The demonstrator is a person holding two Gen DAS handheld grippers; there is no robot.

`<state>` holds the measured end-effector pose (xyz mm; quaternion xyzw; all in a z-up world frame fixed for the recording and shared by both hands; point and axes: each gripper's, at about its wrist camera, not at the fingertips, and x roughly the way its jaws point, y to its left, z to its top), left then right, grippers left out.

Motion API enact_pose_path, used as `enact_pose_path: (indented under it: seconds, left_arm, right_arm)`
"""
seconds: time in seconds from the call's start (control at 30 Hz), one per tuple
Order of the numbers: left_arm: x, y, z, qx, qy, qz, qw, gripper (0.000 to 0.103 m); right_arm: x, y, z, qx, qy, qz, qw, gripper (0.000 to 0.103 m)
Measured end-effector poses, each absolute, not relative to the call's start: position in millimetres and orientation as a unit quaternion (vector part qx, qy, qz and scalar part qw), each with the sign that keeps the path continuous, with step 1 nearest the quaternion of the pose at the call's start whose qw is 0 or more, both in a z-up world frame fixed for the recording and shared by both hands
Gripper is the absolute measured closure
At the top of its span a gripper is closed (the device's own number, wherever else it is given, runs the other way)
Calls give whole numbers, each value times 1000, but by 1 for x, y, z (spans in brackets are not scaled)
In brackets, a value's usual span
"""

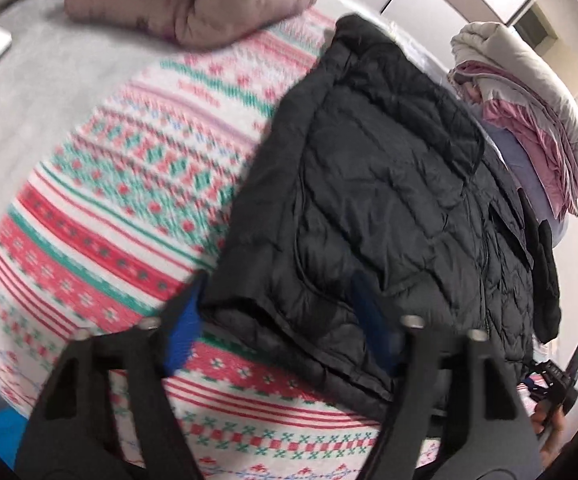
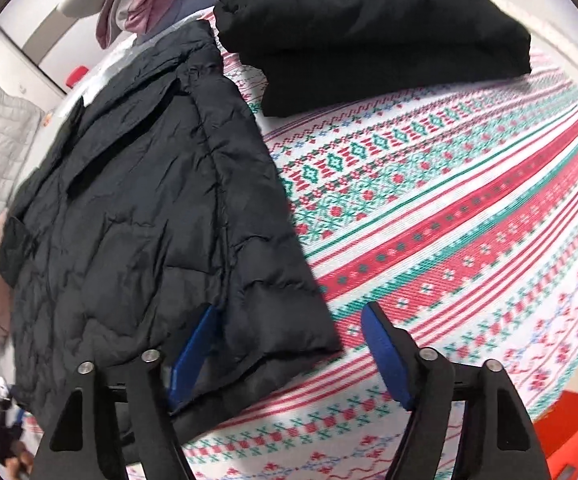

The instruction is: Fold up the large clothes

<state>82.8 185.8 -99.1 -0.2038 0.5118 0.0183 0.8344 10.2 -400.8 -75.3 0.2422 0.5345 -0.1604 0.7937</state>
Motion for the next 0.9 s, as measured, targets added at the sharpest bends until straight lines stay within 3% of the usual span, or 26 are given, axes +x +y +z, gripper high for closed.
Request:
enact_pose_path:
  seconds: [0.03,0.1,0.17,0.2,0.37,0.53,0.67,0.83,0.87,0.9]
  left_arm:
    - [83,185,-101,-206,514,20,832,60]
    - [83,181,-100,-202,511,11,835,89]
    - [82,178,-93,-195,498,13,845,94]
    - [80,177,-88,-191,491,13,850,95]
    - [62,181,-69,-202,463,26,863,96]
    - [64,177,-79,-189,480,26,856,96]
    - [68,184,-86,-222,495,26,840,87]
    - [71,178,-88,-203,497,29,843,86]
    - [70,177,-88,-198,495,31,845,93]
    - [70,177,-86,-198,490,33,848,94]
  right_arm:
    - [9,-402,-76,254,533,-153,792,47]
    - [7,-404,-76,277,528,-138,791,71]
    - [5,-406,-76,296,521,-128,791,87]
    - [3,-406,-74,299,515,-129,793,91]
    - [-16,-411,-45,305,463,-135,821,95]
    - [-12,-407,-45,270,480,-135,824,95]
    - [-5,-409,-56,275,509,-143,803,88]
    - [0,-413,-70,322,519,-123,782,76]
    - [0,-412,-69,316,515,-124,787,77]
    - [1,-411,-66,312,506,-125,794,92]
